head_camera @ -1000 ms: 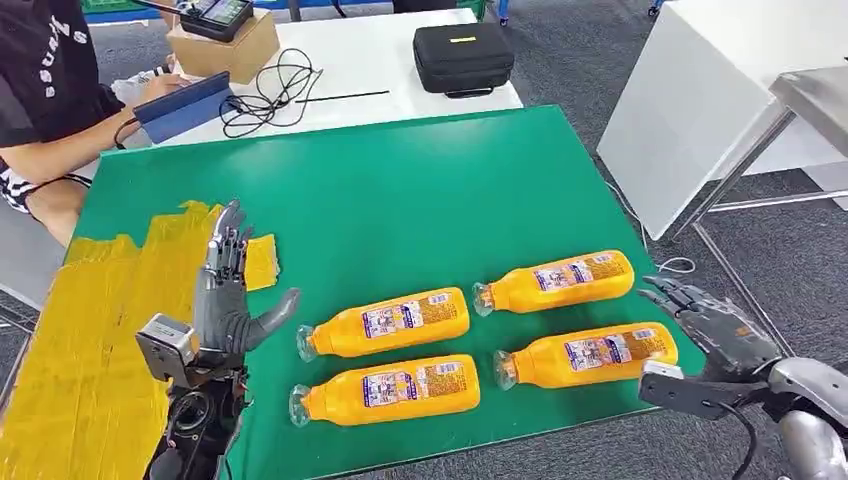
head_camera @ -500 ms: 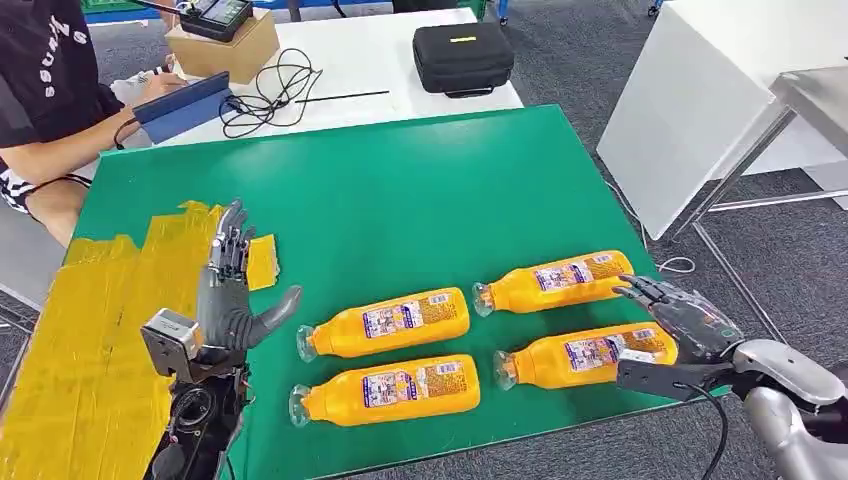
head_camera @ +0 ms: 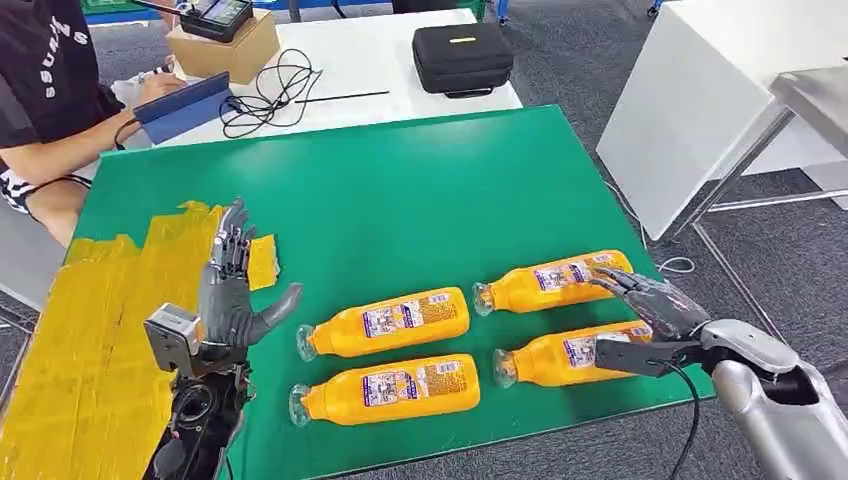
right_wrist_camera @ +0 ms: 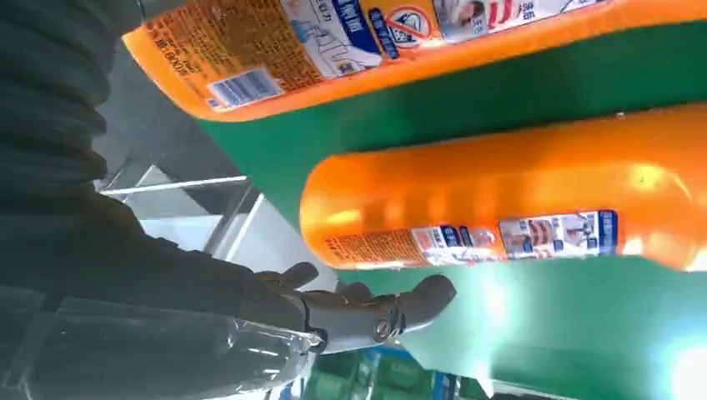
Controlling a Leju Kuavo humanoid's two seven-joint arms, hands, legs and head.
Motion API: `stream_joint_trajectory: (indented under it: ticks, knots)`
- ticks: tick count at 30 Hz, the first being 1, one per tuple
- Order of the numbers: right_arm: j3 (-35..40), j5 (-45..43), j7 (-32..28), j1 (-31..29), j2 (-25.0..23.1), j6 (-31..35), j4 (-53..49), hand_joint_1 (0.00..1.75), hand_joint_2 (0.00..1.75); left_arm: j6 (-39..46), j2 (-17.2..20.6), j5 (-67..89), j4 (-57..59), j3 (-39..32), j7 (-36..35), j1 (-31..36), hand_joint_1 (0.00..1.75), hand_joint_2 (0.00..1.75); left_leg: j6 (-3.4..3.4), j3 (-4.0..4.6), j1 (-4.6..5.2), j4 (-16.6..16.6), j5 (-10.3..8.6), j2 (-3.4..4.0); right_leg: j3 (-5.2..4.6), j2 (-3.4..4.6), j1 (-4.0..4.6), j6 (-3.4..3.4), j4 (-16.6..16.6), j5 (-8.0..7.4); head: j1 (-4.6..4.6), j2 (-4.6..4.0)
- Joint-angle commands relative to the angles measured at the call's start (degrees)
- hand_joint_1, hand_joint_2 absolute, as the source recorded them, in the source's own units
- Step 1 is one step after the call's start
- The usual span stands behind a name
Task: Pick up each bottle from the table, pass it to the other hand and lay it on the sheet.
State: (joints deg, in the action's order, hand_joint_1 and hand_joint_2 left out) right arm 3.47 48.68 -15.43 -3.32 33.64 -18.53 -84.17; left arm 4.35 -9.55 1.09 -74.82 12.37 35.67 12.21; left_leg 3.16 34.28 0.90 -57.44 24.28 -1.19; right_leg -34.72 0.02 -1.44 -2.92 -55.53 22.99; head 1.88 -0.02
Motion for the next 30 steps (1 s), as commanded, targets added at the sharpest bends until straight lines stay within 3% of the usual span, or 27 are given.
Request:
stream_joint_trajectory:
  ticks: [1,4,11,17,22,30]
  knots:
    - [7.0,-0.4,2.8,0.4,0.6,-2.3,5.1,0.0,1.75,0.2,0.9,-0.9,7.1,-1.3,-0.3,3.1,0.0,1.75,-0.22,-0.34,-0.2,0.0,0.13,0.15,0.39,0.05,0.22,0.17,0.2,0.05,0.02,0.0]
    - [5.4,-1.7,5.5,6.0,2.0,-3.4,0.5,0.0,1.75,0.3,0.8,-1.5,8.5,-1.1,-0.4,3.9,0.0,1.75,-0.18,-0.37,-0.19,0.0,0.09,-0.09,0.44,-0.17,0.2,0.16,0.2,0.07,0.0,0.0]
    - [5.3,-4.7,7.4,11.5,5.3,-6.4,-3.0,0.0,1.75,0.3,0.6,-2.4,11.4,-1.2,-0.4,4.9,0.0,1.75,-0.11,-0.22,-0.07,0.0,0.05,-0.22,0.36,-0.22,0.09,0.12,0.1,0.09,0.0,0.0]
    - [5.2,-5.2,8.2,12.3,5.4,-6.6,-4.8,0.0,1.75,0.3,0.6,-2.5,11.8,-1.2,-0.3,5.0,0.0,1.75,-0.09,-0.22,-0.05,0.0,0.05,-0.15,0.32,-0.16,0.06,0.11,0.1,0.06,0.0,0.0]
    - [4.1,-7.0,10.9,18.2,8.0,-6.5,-11.6,0.0,1.75,0.7,0.8,-3.3,13.0,-1.9,-0.1,4.9,0.0,1.75,-0.14,-0.22,-0.05,0.0,0.08,-0.21,0.32,-0.26,0.07,0.15,0.0,0.13,-0.02,0.0]
    - [4.1,-7.2,11.0,18.3,8.2,-6.5,-11.7,0.0,1.75,0.6,0.7,-3.3,12.9,-1.9,-0.1,4.9,0.0,1.75,-0.05,-0.15,0.01,0.0,0.04,-0.07,0.2,-0.12,0.01,0.08,0.1,0.05,-0.02,0.0]
